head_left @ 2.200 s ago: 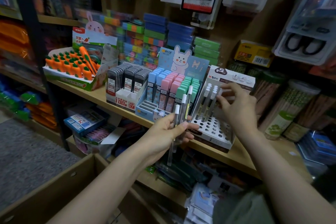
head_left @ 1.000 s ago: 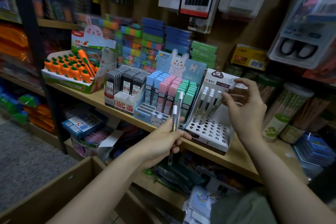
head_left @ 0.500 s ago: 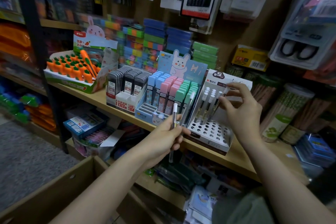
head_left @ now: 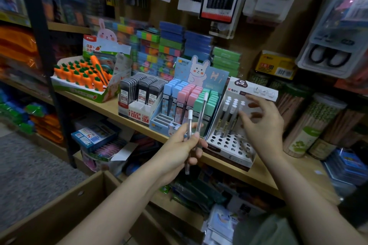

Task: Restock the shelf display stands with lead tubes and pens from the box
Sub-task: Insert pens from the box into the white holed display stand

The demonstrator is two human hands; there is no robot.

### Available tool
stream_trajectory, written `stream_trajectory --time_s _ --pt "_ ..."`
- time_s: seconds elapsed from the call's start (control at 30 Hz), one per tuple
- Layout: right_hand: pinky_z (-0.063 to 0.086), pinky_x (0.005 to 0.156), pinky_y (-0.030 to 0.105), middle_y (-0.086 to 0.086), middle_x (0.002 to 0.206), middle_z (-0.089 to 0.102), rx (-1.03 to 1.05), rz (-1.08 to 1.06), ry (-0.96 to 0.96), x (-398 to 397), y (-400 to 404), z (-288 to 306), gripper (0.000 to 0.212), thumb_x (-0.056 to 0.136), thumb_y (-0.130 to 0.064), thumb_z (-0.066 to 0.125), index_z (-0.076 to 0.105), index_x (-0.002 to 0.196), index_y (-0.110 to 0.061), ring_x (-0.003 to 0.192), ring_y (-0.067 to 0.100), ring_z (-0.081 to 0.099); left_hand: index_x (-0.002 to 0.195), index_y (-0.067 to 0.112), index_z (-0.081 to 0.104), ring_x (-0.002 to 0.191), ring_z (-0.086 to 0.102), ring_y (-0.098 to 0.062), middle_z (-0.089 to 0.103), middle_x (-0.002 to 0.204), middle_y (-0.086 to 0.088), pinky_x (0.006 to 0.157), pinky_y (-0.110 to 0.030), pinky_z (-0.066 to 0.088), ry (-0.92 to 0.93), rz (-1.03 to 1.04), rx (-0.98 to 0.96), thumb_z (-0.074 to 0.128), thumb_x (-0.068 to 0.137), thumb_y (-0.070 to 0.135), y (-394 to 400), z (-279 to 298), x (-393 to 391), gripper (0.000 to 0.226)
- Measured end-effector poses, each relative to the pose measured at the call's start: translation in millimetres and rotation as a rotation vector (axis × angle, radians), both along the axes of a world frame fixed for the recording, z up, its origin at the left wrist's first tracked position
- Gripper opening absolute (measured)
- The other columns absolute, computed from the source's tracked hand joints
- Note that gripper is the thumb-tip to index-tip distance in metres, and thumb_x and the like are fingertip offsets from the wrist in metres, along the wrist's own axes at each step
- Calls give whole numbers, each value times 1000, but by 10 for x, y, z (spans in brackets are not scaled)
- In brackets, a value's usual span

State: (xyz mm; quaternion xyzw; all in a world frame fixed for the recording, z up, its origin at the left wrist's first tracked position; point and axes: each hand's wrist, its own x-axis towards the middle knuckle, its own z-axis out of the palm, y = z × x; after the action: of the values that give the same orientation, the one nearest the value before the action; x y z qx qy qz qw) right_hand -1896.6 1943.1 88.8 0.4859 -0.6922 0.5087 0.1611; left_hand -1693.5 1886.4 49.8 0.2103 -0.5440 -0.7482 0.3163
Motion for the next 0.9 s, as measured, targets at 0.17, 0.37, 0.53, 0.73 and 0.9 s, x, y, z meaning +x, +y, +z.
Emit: stream_trajectory --time_s 0.17,0.37,0.53,0.73,0.9 --pt "59 66 43 -11 90 65 -146 249 -166 181 78 73 23 91 -21 66 65 112 -27 79 13 66 118 29 53 60 47 -8 63 76 1 49 -19 32 51 -51 -37 43 102 15 11 22 -3 24" --pt "60 69 30 2 88 68 -54 577 -398 451 3 7 53 82 -7 74 54 128 -25 81 20 71 122 30 54 62 47 -6 63 77 7 53 -17 36 -13 -62 -117 47 100 15 40 7 -7 27" --pt "61 70 36 18 90 67 -63 657 -474 520 1 19 43 86 0 69 57 119 -24 83 26 72 120 32 56 65 49 -8 65 79 6 54 -18 37 -43 -39 -112 51 99 16 28 22 20 27" --pt "59 73 31 8 92 73 -45 709 -565 480 71 87 40 89 -1 65 54 121 -21 92 21 72 118 22 55 56 44 -8 62 76 2 47 -18 30 -3 -90 -43 48 101 17 45 33 14 20" --pt "60 72 35 9 92 71 -81 674 -486 507 112 113 44 80 2 71 60 114 -22 82 26 74 113 29 58 58 43 -6 57 84 2 48 -17 35 -112 -13 -177 49 100 21 62 -29 -34 17"
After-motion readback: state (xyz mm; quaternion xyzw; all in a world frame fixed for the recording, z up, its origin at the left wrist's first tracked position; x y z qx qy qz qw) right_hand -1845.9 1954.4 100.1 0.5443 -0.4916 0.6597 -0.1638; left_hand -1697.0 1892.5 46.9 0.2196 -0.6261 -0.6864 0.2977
